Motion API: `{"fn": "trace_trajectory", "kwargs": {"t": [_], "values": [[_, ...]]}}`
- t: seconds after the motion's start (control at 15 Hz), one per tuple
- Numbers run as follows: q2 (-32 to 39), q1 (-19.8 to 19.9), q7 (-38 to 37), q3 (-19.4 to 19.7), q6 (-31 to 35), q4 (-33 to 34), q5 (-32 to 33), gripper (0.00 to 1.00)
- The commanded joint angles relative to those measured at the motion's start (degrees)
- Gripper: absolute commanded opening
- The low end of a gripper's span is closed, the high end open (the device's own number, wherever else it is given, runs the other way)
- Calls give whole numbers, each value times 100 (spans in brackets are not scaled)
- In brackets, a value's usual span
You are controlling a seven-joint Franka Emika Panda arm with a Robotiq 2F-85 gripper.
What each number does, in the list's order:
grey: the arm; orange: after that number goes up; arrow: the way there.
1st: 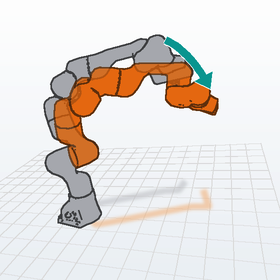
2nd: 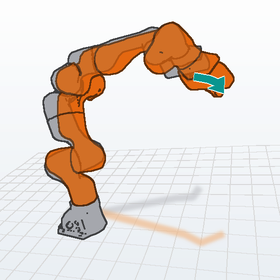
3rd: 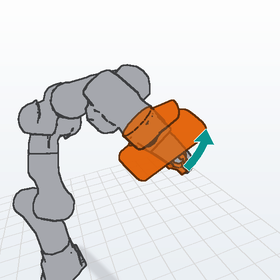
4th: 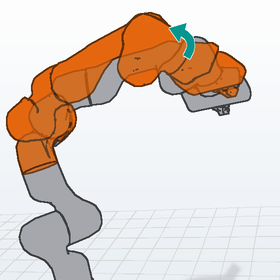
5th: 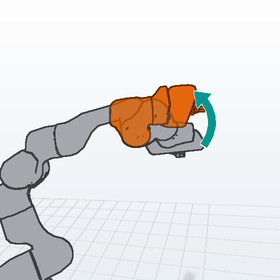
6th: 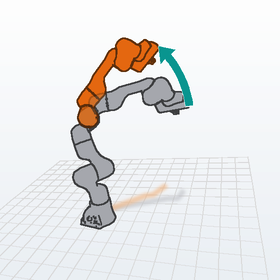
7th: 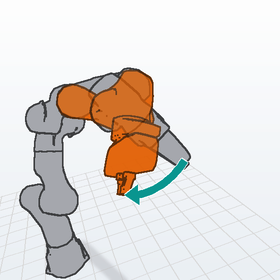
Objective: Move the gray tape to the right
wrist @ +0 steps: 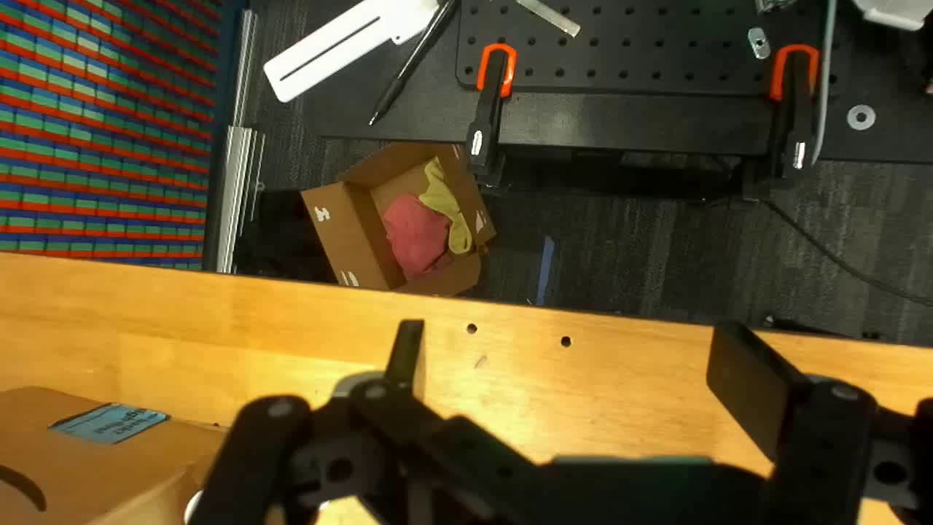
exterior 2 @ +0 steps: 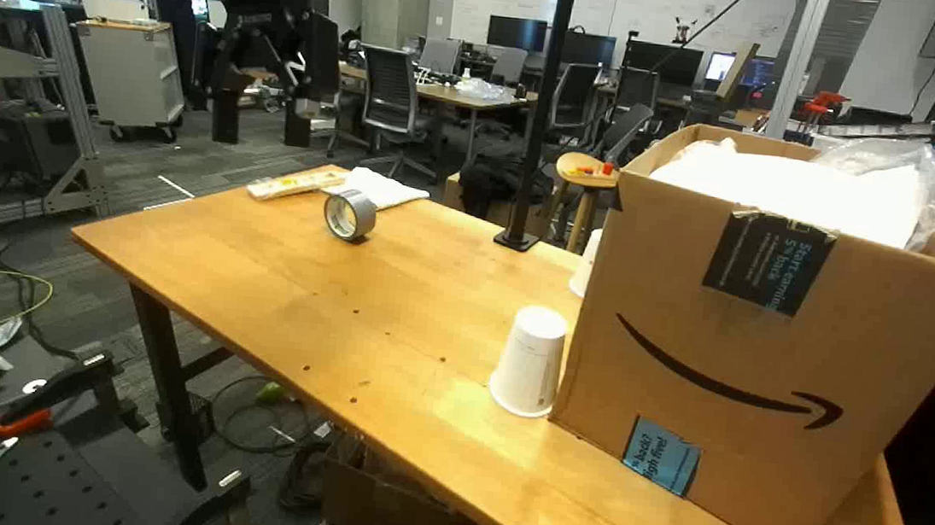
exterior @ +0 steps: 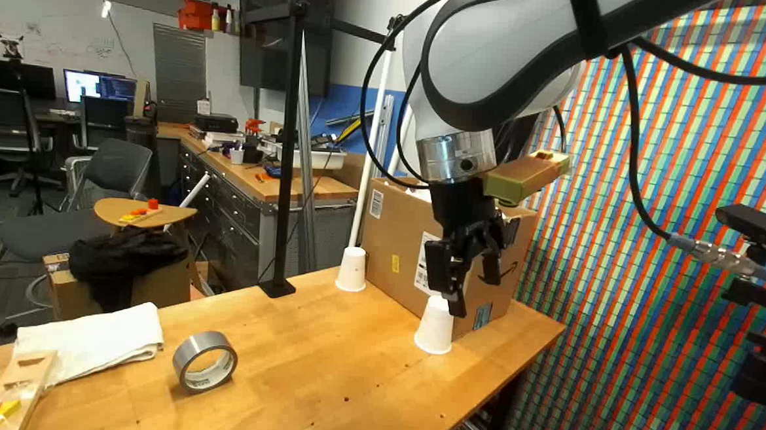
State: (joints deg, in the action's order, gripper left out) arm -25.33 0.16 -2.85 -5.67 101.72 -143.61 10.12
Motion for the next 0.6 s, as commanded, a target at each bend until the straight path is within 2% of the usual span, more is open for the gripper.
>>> {"fn": "trace_trajectory", "kwargs": {"t": [0.0,0.2,0.53], "values": [[4,-88,-29,78,-23,32,26,100],[68,-122,-75,41,-8,105,-15,100],[639,-436,-565,-277,259,567,-271,100]]}}
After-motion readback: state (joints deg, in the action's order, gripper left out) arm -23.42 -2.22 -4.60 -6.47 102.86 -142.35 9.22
